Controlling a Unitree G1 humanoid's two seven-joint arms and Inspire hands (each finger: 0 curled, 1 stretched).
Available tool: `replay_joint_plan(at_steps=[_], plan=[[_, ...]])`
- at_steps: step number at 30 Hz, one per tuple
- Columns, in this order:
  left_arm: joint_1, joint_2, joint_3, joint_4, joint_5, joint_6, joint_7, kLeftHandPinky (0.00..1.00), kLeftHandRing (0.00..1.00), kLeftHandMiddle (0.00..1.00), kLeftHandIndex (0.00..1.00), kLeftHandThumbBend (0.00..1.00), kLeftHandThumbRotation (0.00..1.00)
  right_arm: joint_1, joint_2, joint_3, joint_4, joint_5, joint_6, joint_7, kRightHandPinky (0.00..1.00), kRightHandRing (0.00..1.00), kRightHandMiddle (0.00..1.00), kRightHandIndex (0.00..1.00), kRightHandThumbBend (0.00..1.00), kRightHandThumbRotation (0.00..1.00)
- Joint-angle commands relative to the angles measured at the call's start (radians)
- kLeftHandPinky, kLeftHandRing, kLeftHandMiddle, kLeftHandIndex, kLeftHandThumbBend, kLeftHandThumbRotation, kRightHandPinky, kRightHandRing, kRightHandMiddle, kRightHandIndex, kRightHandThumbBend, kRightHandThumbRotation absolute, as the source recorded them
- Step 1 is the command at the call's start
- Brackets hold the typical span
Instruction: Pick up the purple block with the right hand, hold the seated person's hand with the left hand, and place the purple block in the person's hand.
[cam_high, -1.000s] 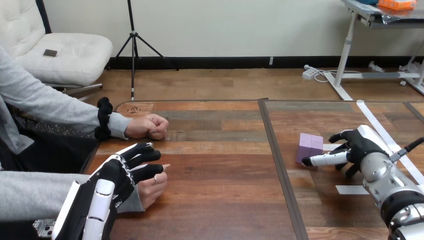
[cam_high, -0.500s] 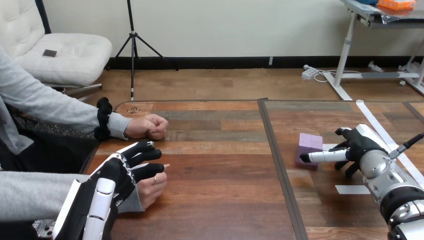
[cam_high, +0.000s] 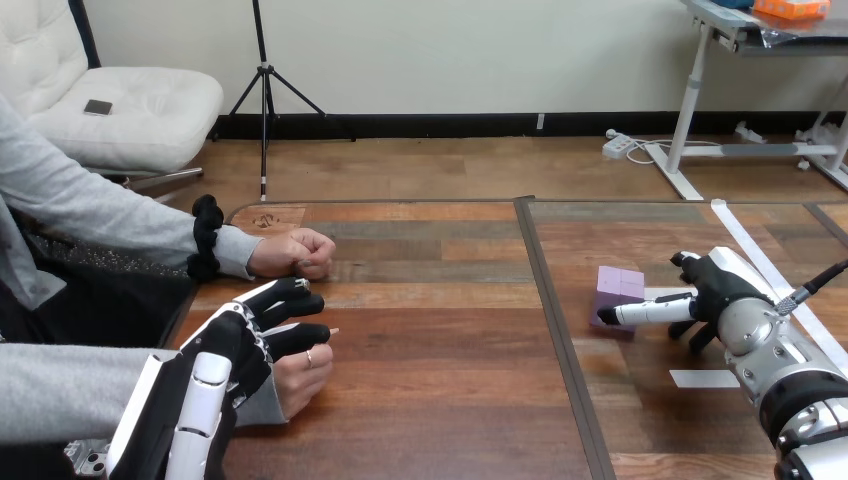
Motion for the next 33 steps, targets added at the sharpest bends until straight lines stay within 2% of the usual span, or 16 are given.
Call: replay_joint_plan(at_steps=[1, 6, 21, 24, 29, 33], plan=[[-0.049, 0.003, 0.012, -0.018, -0.015, -0.012, -0.004, 0.76, 0.7, 0.76, 0.75, 0.57, 1.0, -0.047, 0.039, -0.013, -0.001, 0.019, -0.004, 0.002, 0.67, 0.88, 0.95, 0.97, 1.0, 0.33], [-0.049, 0.007, 0.012, -0.018, -0.021, -0.008, -0.012, 0.76, 0.7, 0.76, 0.75, 0.57, 1.0, -0.052, 0.044, -0.017, 0.0, 0.024, -0.006, -0.009, 0.69, 0.89, 0.95, 0.96, 1.0, 0.31], [-0.049, 0.007, 0.014, -0.017, -0.018, -0.011, -0.021, 0.77, 0.7, 0.76, 0.76, 0.56, 1.0, -0.061, 0.063, -0.044, -0.009, 0.051, -0.038, -0.03, 0.46, 0.68, 0.79, 0.93, 1.0, 0.25], [-0.048, 0.005, 0.014, -0.02, -0.016, -0.008, -0.019, 0.77, 0.7, 0.76, 0.76, 0.55, 1.0, -0.06, 0.064, -0.044, -0.012, 0.051, -0.059, -0.023, 0.47, 0.7, 0.81, 0.93, 1.0, 0.22], [-0.047, 0.006, 0.012, -0.025, -0.019, -0.002, -0.02, 0.77, 0.7, 0.76, 0.76, 0.55, 1.0, -0.057, 0.06, -0.022, -0.015, 0.032, -0.103, -0.014, 0.59, 0.81, 0.89, 0.92, 1.0, 0.21], [-0.046, 0.005, 0.011, -0.025, -0.025, -0.001, -0.023, 0.77, 0.7, 0.76, 0.76, 0.55, 1.0, -0.068, 0.068, -0.024, -0.011, 0.033, -0.082, -0.008, 0.7, 0.89, 0.95, 0.92, 1.0, 0.22]])
